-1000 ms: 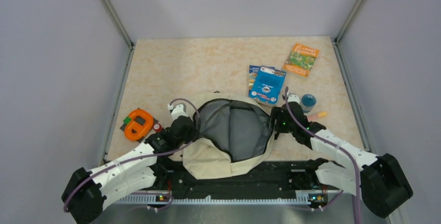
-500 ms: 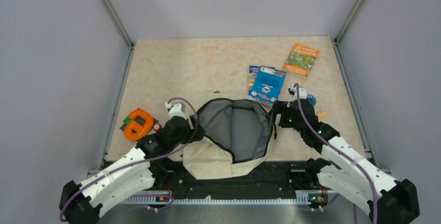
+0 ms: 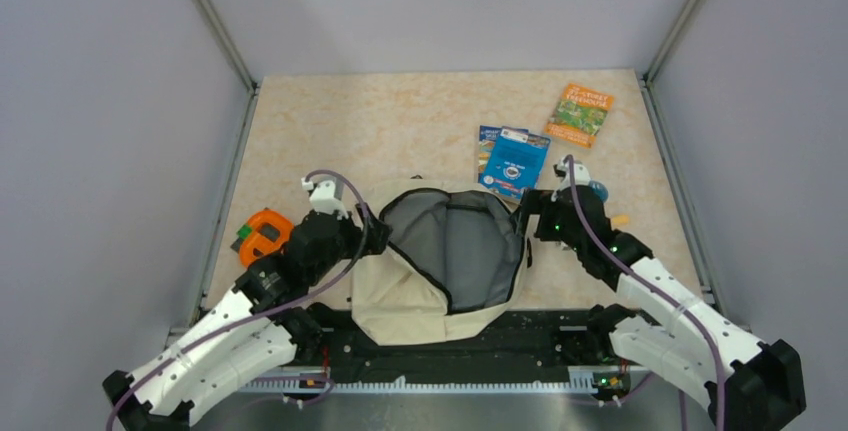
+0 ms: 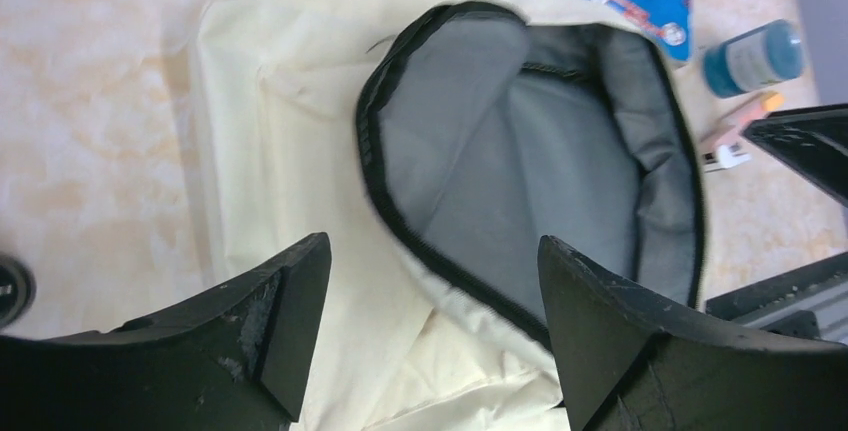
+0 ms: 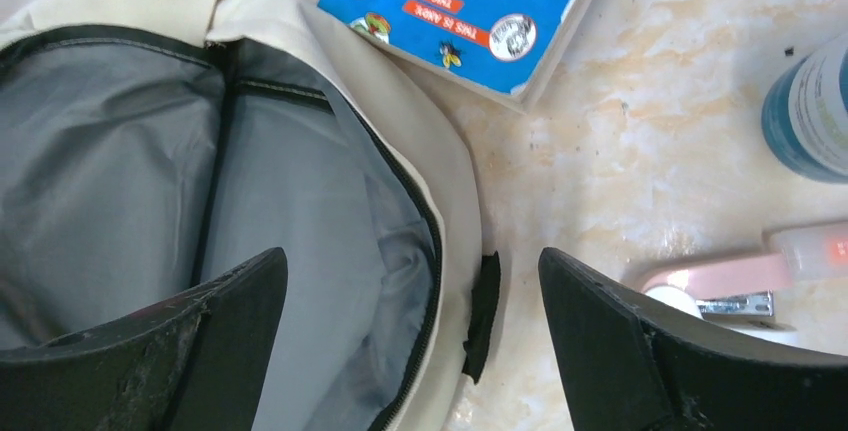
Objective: Pack the student bag
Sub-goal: Adjust the student bag at the center of the board, then pick up the book from the center of the board.
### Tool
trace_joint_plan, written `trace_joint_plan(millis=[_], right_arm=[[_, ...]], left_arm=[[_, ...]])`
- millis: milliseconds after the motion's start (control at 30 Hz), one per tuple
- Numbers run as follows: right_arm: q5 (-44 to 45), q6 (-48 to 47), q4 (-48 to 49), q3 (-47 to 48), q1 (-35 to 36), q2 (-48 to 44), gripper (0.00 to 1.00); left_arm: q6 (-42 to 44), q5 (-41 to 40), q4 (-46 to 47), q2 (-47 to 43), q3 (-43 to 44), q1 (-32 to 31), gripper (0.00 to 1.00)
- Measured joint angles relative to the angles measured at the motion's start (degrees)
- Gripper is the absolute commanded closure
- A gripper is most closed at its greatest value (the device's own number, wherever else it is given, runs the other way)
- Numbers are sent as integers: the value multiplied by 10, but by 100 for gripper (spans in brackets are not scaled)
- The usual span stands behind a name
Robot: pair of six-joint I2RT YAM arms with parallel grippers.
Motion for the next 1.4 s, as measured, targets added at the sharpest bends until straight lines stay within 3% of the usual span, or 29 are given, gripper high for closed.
trace_joint_plan(millis=[200,533,833,1000,1200,1300,1400], right_arm=[[-2,1,24,38,-16,43,1],[-148,7,140,90,-219,231,1],[-245,23,224,204,-288,453,5],[-281,34,244,221,-295,527,6],[-320,52,277,238,-295,570,14],[-336,63,299,241,-295,584,23],[-343,73,308,241,-295,591,39]], left_arm=[[53,60,80,112,88,0,19],[67,141,181,304,152,2,18],[64,186,192,345,189,34,17],[60,198,185,345,191,78,16],[50,211,176,332,164,129,16],[46,213,162,310,138,151,16],[44,211,148,287,122,164,15]])
